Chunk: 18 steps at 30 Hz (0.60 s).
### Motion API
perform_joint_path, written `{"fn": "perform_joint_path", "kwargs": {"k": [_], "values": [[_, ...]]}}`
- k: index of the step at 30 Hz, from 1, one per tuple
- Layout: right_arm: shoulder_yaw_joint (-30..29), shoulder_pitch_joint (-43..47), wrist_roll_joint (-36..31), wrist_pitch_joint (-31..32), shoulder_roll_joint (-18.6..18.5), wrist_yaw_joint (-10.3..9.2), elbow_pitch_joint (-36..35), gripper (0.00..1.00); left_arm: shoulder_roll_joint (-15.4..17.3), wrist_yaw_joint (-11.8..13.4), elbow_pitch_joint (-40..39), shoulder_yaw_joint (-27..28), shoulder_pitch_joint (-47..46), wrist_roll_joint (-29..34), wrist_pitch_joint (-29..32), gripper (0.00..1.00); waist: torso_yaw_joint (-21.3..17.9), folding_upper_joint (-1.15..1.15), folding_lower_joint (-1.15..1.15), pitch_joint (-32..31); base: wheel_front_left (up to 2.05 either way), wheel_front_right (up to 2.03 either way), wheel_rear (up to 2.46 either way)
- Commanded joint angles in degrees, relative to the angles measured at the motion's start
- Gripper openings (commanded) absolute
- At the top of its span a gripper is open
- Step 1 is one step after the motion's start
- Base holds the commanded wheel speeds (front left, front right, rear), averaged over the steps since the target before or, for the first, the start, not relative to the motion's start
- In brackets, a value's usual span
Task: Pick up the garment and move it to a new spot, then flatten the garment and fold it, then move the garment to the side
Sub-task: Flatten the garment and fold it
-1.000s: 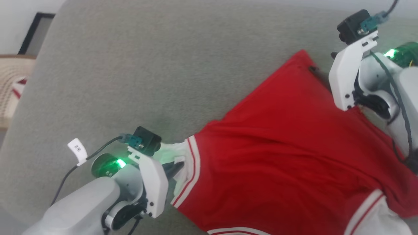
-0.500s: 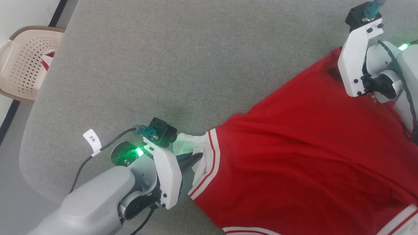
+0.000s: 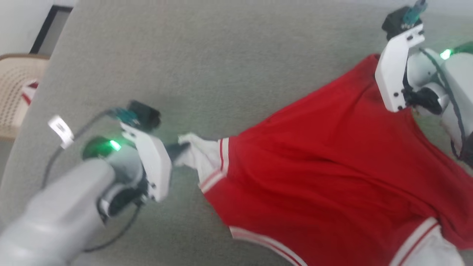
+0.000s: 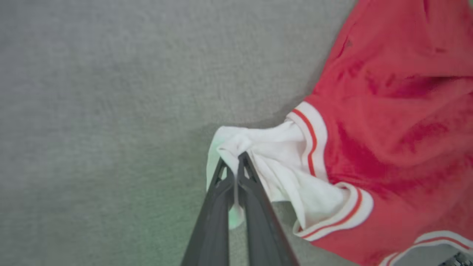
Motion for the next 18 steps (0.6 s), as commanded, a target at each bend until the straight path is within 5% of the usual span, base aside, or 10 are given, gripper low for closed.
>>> {"fn": "perform_joint_path", "kwargs": {"k": [1,11,18], "values": [[0.1,-1.2,0.4,-0.8,0.0,-0.1,-0.5,0.0,0.5,0.4,-0.2,0.5,-1.4,0.1,0.4,0.0,-1.8,0.0,0.0,-1.8,0.0,0.0,0.0],[2.9,-4.8,-0.1,-7.0,-3.5,-0.1,-6.0,0.0,7.5,3.9,-2.1,4.9,-13.0,1.2,8.1,0.0,-8.3,0.0,0.0,-7.7,0.0,0.0,0.0],[1.2,-6.6,-1.0,-10.7,-5.6,-0.1,-9.3,0.0,8.6,2.3,1.2,6.2,-21.3,3.4,9.9,0.0,-12.0,0.0,0.0,-11.8,0.0,0.0,0.0]]}}
